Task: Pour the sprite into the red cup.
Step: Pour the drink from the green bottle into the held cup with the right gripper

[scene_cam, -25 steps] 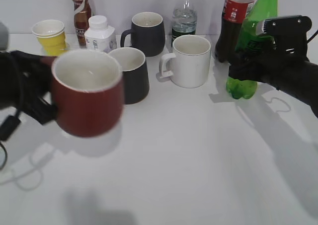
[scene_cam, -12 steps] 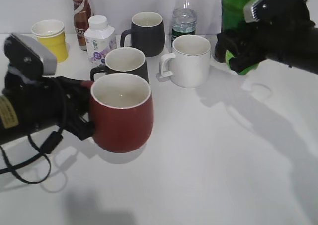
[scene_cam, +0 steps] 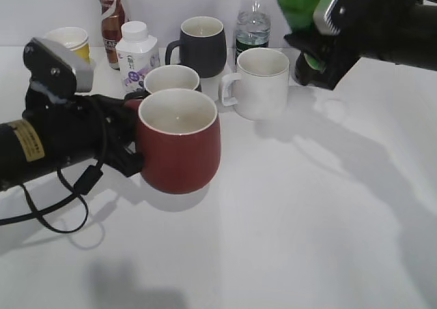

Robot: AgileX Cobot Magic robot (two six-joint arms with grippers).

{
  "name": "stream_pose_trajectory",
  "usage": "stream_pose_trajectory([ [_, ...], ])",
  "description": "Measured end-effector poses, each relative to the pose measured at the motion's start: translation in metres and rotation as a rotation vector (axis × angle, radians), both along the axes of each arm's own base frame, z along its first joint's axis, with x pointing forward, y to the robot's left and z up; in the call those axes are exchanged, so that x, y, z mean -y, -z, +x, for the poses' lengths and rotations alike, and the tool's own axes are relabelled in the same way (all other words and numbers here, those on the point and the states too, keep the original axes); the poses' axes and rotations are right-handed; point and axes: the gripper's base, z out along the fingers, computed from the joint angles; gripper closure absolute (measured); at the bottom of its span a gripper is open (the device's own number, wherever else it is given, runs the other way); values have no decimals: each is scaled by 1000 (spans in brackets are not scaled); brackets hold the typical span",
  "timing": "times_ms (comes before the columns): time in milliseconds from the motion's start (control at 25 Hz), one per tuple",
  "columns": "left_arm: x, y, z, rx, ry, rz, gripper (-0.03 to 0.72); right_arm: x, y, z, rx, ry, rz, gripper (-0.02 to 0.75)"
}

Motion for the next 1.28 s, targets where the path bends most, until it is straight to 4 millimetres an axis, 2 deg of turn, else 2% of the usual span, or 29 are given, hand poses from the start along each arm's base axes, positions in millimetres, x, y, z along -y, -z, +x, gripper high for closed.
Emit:
stream_pose_trajectory([
  [320,10,-1,-2,36,93,35,613,-6,5,-8,88,-154,-170,300],
  [560,31,1,-2,37,157,35,613,-6,4,-8,147,-182,-230,300],
  [920,45,4,15,31,179,27,613,-7,4,-10,260,-239,-357,300],
  [1280,54,3,10,42,223,20,613,-5,4,-9,374,-269,-500,300],
])
